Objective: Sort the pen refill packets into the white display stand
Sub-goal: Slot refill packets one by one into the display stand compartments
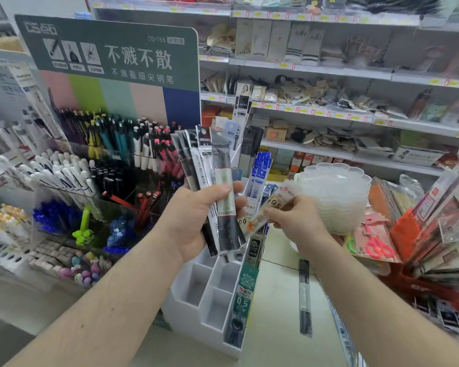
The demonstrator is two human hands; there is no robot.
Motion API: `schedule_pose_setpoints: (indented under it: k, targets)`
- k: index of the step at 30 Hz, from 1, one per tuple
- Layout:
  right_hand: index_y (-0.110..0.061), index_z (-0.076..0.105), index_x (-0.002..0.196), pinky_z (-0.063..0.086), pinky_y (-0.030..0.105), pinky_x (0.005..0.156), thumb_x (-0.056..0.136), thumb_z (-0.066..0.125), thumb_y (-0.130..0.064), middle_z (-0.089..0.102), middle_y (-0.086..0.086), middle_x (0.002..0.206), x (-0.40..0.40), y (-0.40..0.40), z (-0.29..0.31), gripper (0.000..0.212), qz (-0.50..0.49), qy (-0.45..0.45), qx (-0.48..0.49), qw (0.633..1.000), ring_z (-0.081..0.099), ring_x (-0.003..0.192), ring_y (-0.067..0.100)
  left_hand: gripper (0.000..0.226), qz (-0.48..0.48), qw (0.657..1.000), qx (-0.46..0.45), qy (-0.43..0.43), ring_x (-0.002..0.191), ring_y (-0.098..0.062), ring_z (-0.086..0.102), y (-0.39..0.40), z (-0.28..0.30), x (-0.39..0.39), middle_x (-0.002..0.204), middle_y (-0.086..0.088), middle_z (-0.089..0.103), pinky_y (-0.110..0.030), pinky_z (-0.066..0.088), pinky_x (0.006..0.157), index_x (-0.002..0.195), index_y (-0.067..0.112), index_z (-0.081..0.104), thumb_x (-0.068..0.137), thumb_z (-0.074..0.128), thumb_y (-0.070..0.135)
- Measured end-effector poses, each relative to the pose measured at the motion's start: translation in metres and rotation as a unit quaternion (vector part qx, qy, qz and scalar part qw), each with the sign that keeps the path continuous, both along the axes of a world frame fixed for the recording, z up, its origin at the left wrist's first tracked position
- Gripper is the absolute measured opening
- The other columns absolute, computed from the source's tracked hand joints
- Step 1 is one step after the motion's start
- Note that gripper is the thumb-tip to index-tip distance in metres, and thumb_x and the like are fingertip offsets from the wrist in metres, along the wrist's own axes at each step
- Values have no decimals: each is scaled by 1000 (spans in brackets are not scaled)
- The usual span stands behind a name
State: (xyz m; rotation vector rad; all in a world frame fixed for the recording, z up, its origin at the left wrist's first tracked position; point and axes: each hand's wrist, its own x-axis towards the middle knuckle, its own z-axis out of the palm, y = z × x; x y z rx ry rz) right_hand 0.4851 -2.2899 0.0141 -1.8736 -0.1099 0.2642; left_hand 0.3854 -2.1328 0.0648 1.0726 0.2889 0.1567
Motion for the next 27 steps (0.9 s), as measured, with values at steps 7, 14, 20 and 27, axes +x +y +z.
schedule_pose_setpoints:
  k: [7,14,20,27]
  targets:
    - [-24,67,79,61,37,78,81,78,-11,73,-2,82,10,25,-28,17,54,-25,-107,992,71,79,15,36,-26,1000,13,1,68,-19,70,0,2,-3,81,-13,73,-33,61,64,69,10,80,93,55,1]
    - [-15,72,86,61,37,72,87,74,-25,73,0,82,12,31,-52,10,95,-9,-201,975,70,73,13,37,-29,1000,3,-2,68,-18,70,1,2,-1,80,-11,73,-32,61,65,69,12,80,93,54,2]
    - [-20,69,81,47,22,54,83,76,-45,65,-9,74,20,17,-28,26,120,-20,-267,956,61,67,7,13,-39,999,10,1,69,-19,71,0,0,-2,83,-12,73,-32,62,64,99,-2,66,93,55,-3]
    - [-16,70,85,40,19,55,91,70,-28,65,-1,71,-17,10,54,13,37,-53,75,995,50,50,0,15,-89,995,51,-2,63,-18,69,3,0,-2,73,-9,71,-34,62,64,99,4,66,86,60,-1]
